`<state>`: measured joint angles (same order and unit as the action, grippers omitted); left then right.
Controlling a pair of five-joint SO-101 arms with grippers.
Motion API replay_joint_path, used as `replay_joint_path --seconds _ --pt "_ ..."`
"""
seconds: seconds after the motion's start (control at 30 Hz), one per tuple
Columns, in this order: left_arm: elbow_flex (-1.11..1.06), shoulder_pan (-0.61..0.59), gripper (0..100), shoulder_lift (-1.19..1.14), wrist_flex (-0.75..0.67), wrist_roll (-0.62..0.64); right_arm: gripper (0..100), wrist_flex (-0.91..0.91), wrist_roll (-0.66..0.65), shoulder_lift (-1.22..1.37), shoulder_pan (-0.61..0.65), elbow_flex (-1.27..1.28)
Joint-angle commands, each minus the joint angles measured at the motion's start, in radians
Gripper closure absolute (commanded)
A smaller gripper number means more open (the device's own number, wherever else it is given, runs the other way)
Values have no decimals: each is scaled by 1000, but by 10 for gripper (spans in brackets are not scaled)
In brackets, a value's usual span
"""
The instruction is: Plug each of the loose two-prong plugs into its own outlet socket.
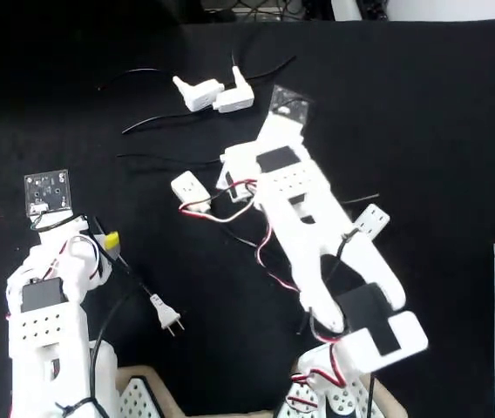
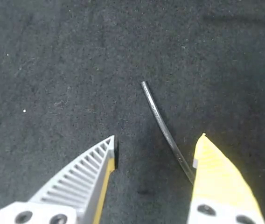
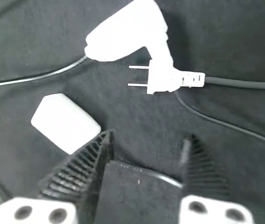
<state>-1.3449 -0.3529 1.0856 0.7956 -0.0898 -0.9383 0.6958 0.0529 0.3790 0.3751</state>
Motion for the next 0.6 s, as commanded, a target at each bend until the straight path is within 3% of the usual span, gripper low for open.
replay_joint_path --seconds 0.0,0.33,0.57 --pt "-5 -4 733 15 -32 5 894 89 -12 42 -32 16" --pt "-5 -8 733 15 -38 5 903 230 -92 127 -282 -114" --pt "-5 -7 733 15 -38 5 902 77 -86 125 -241 -174"
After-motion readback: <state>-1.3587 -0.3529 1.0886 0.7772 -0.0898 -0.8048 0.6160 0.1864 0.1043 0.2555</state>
